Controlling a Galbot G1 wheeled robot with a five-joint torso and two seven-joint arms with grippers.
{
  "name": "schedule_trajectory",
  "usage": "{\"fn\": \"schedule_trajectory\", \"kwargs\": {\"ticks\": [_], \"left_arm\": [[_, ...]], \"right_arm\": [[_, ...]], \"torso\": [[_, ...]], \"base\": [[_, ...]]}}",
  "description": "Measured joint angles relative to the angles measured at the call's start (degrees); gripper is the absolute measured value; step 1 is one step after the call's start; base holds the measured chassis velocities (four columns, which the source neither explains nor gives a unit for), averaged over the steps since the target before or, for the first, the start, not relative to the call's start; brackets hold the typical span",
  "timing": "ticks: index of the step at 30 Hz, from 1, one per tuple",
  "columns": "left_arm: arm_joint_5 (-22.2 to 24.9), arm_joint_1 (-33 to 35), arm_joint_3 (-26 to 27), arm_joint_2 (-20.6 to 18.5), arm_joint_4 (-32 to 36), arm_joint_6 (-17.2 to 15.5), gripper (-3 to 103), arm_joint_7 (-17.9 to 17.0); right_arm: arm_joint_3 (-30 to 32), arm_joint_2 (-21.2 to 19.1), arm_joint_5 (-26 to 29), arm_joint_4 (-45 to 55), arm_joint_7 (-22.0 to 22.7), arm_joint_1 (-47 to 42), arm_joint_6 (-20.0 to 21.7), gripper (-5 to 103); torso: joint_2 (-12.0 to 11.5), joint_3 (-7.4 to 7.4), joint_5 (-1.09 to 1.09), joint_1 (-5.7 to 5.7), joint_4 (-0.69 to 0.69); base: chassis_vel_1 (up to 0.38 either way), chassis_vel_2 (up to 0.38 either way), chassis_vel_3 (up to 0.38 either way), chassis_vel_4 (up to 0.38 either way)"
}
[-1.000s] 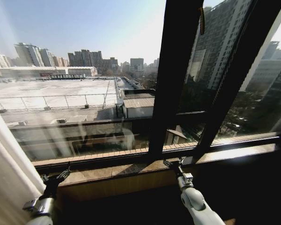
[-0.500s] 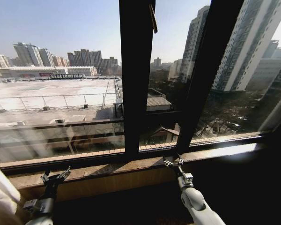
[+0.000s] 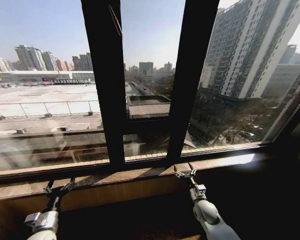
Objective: Open the curtains by pulling them apart, changing their state from closed to fully open.
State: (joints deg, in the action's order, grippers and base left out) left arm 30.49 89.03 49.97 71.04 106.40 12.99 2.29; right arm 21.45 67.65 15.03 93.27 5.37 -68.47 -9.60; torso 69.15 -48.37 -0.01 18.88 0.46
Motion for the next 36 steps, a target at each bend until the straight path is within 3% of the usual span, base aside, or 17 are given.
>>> {"fn": "schedule_trajectory", "kwargs": {"ticks": [21,28,36], "left_arm": [[0.0,0.0,0.0,0.0,0.0,0.0,100,0.0],[0.0,0.0,0.0,0.0,0.0,0.0,100,0.0],[0.0,0.0,0.0,0.0,0.0,0.0,100,0.0]], "right_arm": [[0.0,0.0,0.0,0.0,0.0,0.0,0.0,100],[0.0,0.0,0.0,0.0,0.0,0.0,0.0,100],[0.0,0.0,0.0,0.0,0.0,0.0,0.0,100]], "torso": [[0.0,-0.01,0.01,0.01,0.01],[0.0,0.00,-0.02,0.00,0.02],[0.0,0.00,0.00,0.01,-0.01]], "base": [[-0.324,-0.346,0.337,0.343],[0.018,-0.175,0.007,0.161],[0.208,-0.126,-0.213,0.141]]}}
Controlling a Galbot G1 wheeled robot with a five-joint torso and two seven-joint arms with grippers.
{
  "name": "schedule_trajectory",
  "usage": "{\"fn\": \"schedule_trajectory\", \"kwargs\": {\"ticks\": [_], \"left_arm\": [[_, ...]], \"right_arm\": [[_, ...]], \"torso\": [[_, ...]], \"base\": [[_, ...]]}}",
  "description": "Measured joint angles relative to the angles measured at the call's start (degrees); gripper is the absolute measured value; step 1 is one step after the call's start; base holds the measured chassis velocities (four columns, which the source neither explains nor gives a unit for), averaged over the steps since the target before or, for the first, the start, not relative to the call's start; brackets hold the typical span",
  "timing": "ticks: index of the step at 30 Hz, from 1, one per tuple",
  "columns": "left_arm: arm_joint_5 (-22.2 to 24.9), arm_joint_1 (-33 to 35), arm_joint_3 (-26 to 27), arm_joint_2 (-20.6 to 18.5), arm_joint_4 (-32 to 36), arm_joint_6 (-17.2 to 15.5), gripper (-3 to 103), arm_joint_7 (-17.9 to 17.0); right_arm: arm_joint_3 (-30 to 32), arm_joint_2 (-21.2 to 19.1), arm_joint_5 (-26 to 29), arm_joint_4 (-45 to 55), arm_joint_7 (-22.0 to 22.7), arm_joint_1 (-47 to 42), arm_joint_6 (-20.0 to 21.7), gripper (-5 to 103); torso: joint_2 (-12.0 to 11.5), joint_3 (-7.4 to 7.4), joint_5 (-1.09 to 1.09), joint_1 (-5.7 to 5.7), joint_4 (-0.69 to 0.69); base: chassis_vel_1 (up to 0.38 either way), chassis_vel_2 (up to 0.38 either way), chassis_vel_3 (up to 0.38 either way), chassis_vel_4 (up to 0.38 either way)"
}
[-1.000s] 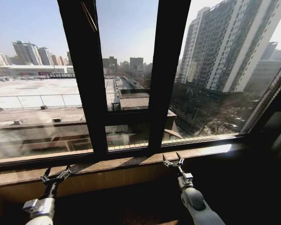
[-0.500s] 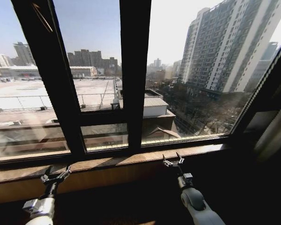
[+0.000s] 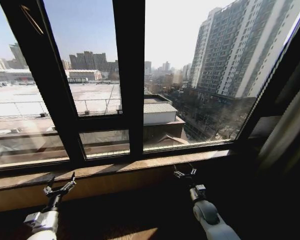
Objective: Open the curtains by pulling them apart, changing their state from closed to fully open.
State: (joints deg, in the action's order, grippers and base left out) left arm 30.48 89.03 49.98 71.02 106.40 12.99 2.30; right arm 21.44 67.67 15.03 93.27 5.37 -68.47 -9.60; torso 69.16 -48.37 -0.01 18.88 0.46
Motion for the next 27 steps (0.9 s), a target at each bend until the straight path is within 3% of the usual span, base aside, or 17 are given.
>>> {"fn": "schedule_trajectory", "kwargs": {"ticks": [12,27], "left_arm": [[0.0,0.0,0.0,0.0,0.0,0.0,100,0.0],[0.0,0.0,0.0,0.0,0.0,0.0,100,0.0]], "right_arm": [[0.0,0.0,0.0,0.0,0.0,0.0,0.0,100],[0.0,0.0,0.0,0.0,0.0,0.0,0.0,100]], "torso": [[0.0,0.02,-0.01,-0.05,0.00],[0.0,0.01,0.03,-0.02,0.03]], "base": [[0.245,-0.350,-0.254,0.362],[-0.003,-0.342,0.014,0.340]]}}
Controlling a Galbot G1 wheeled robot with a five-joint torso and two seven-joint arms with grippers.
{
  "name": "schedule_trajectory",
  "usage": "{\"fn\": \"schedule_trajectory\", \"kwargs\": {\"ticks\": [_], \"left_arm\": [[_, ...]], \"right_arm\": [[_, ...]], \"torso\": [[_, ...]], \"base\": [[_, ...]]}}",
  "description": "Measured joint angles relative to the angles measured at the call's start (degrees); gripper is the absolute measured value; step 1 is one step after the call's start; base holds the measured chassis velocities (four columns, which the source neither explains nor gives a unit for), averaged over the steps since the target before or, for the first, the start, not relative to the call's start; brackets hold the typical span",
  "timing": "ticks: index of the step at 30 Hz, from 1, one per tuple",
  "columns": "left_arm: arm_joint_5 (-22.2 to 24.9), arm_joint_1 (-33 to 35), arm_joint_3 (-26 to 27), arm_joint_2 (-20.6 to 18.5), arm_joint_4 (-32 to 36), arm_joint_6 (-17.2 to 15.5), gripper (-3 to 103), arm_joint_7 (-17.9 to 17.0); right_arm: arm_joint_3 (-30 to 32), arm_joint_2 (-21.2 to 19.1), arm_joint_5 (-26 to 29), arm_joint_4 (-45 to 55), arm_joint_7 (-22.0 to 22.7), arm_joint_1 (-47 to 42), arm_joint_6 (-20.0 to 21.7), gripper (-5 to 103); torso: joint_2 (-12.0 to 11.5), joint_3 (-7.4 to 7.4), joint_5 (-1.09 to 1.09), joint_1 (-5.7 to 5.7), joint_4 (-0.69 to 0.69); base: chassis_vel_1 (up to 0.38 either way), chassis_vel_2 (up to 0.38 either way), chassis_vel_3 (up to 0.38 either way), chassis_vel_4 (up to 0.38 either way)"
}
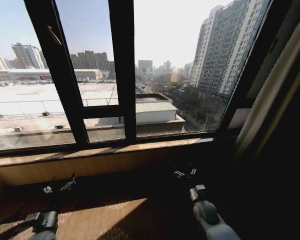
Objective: Open the curtains by pulling them apart, changing their state from closed to fully open.
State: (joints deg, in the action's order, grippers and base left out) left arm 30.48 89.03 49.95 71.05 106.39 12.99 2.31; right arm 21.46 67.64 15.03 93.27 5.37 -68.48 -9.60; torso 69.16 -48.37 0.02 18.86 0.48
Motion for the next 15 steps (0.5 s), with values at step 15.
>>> {"fn": "schedule_trajectory", "kwargs": {"ticks": [15], "left_arm": [[0.0,0.0,0.0,0.0,0.0,0.0,100,0.0]], "right_arm": [[0.0,0.0,0.0,0.0,0.0,0.0,0.0,100]], "torso": [[0.0,-0.02,-0.02,0.05,-0.01]], "base": [[-0.001,-0.042,-0.002,0.047]]}}
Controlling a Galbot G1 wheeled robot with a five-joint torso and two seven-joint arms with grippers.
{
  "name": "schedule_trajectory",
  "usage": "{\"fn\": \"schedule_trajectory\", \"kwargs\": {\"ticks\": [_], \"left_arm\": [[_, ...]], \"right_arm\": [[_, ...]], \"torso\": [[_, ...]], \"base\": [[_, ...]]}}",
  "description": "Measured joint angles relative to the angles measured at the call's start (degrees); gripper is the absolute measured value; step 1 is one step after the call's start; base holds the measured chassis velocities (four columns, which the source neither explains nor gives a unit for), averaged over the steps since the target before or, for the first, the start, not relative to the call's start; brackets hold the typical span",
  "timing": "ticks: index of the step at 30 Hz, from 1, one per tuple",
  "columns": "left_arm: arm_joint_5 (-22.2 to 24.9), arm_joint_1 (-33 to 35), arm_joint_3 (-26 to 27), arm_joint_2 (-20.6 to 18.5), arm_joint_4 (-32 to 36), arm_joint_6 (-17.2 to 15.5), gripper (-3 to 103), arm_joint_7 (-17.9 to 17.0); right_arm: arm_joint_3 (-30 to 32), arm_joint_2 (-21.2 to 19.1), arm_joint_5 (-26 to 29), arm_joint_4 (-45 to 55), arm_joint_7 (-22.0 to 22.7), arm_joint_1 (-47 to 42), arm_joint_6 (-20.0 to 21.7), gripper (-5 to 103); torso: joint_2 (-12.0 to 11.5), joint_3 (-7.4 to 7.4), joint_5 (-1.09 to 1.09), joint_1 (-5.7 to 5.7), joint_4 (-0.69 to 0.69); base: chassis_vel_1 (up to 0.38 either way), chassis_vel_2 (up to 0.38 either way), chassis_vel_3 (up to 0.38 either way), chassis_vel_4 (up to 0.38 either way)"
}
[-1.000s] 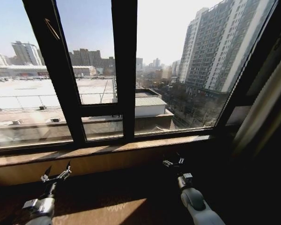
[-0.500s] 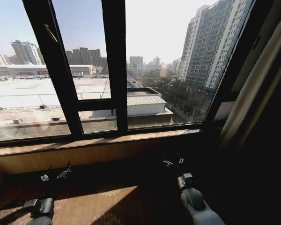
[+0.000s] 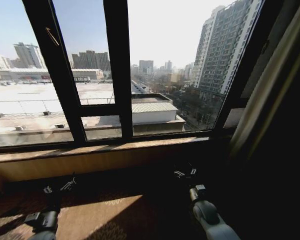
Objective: Open the curtains by pulling them apart, changing their state from closed to fully open.
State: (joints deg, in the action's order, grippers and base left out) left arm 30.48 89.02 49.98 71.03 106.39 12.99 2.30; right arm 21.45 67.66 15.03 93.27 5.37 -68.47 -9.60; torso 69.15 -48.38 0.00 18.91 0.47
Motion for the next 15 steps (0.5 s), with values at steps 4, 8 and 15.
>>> {"fn": "schedule_trajectory", "kwargs": {"ticks": [4,8,15], "left_arm": [[0.0,0.0,0.0,0.0,0.0,0.0,100,0.0],[0.0,0.0,0.0,0.0,0.0,0.0,100,0.0],[0.0,0.0,0.0,0.0,0.0,0.0,100,0.0]], "right_arm": [[0.0,0.0,0.0,0.0,0.0,0.0,0.0,100],[0.0,0.0,0.0,0.0,0.0,0.0,0.0,100],[0.0,0.0,0.0,0.0,0.0,0.0,0.0,100]], "torso": [[0.0,-0.01,0.00,0.00,0.00],[0.0,0.03,0.01,-0.09,-0.01],[0.0,0.01,-0.03,-0.04,-0.01]], "base": [[0.049,-0.115,-0.053,0.117],[0.069,-0.134,-0.065,0.149],[0.047,-0.014,-0.042,0.029]]}}
